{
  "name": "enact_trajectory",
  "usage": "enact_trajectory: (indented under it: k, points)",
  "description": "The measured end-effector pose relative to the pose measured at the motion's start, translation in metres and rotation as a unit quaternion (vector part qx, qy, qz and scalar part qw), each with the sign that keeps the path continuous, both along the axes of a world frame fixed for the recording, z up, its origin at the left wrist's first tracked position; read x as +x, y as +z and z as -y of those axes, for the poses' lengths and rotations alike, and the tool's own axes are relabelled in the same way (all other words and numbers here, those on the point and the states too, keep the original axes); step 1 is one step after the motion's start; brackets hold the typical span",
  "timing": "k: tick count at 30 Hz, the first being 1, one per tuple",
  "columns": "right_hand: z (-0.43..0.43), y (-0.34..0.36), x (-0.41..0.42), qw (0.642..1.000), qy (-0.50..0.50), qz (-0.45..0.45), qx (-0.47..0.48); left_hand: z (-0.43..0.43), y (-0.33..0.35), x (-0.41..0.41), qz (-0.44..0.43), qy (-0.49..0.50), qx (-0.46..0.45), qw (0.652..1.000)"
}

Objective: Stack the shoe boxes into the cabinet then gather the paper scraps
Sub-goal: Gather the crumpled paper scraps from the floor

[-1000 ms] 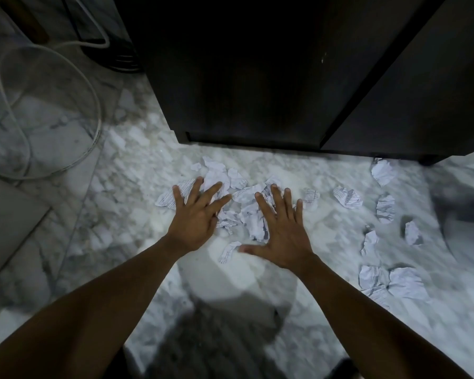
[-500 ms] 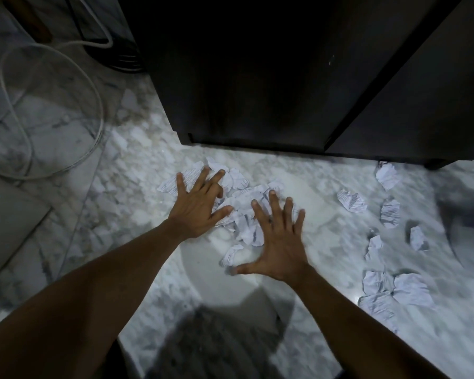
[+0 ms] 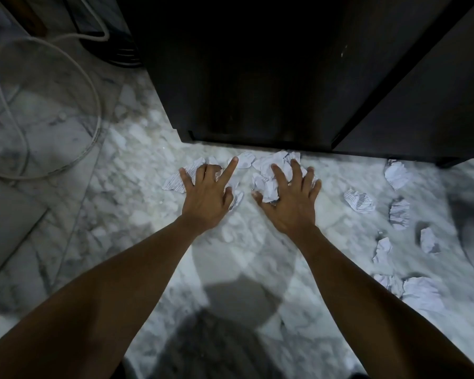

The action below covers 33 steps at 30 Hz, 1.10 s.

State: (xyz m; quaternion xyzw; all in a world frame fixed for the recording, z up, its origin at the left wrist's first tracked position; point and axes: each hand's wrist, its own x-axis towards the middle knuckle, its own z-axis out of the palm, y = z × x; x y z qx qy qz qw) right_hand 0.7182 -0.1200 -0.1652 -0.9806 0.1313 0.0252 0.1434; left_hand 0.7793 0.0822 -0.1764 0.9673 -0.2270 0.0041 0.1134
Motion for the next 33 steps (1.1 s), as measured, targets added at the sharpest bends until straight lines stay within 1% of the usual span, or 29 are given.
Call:
enact_trajectory:
  k: [2,4,7,9,11,14,16,18,21,24,26,29,33]
  points:
    - [0.003,0.002,0.002,0.999,-0.009,0.009,0.035,0.010,-0.001,0.006,0.006,0.013,0.020,1.000]
    - [0.003,0.003,0.006,0.999,-0.018,0.019,0.047,0.016,-0.001,0.014,0.002,0.019,0.041,0.999]
    - [0.001,0.001,0.012,1.000,-0.015,0.004,0.014,0.022,-0.001,0.023,-0.008,0.023,0.066,0.998]
    - [0.000,0.000,0.013,1.000,-0.007,0.003,0.002,0.025,-0.001,0.025,-0.008,0.033,0.052,0.998]
    - [0.003,0.000,0.011,0.999,-0.005,0.016,0.036,0.026,-0.001,0.025,-0.021,0.040,0.030,0.999]
    - [0.011,0.002,0.005,0.991,0.004,0.049,0.121,0.022,-0.004,0.025,-0.026,0.025,0.005,0.999]
    - [0.014,0.004,0.003,0.987,0.019,0.066,0.143,0.021,-0.005,0.026,-0.026,0.009,0.001,1.000]
    - [0.014,0.007,0.009,0.990,0.030,0.062,0.127,0.020,-0.005,0.027,-0.029,-0.007,0.016,0.999]
    - [0.008,0.007,0.024,0.996,0.051,0.010,0.069,0.020,-0.006,0.028,-0.039,-0.020,0.042,0.998]
    - [0.006,-0.003,0.032,0.996,0.081,-0.022,-0.027,0.020,-0.007,0.027,-0.032,-0.015,0.005,0.999]
    - [0.006,-0.008,0.035,0.994,0.089,-0.024,-0.060,0.021,-0.007,0.026,-0.022,0.001,-0.039,0.999]
    - [0.006,-0.009,0.038,0.994,0.094,0.007,-0.059,0.021,-0.007,0.026,-0.004,0.035,-0.096,0.995]
    - [0.004,-0.011,0.037,0.994,0.084,0.072,-0.002,0.021,-0.006,0.025,0.002,0.061,-0.155,0.986]
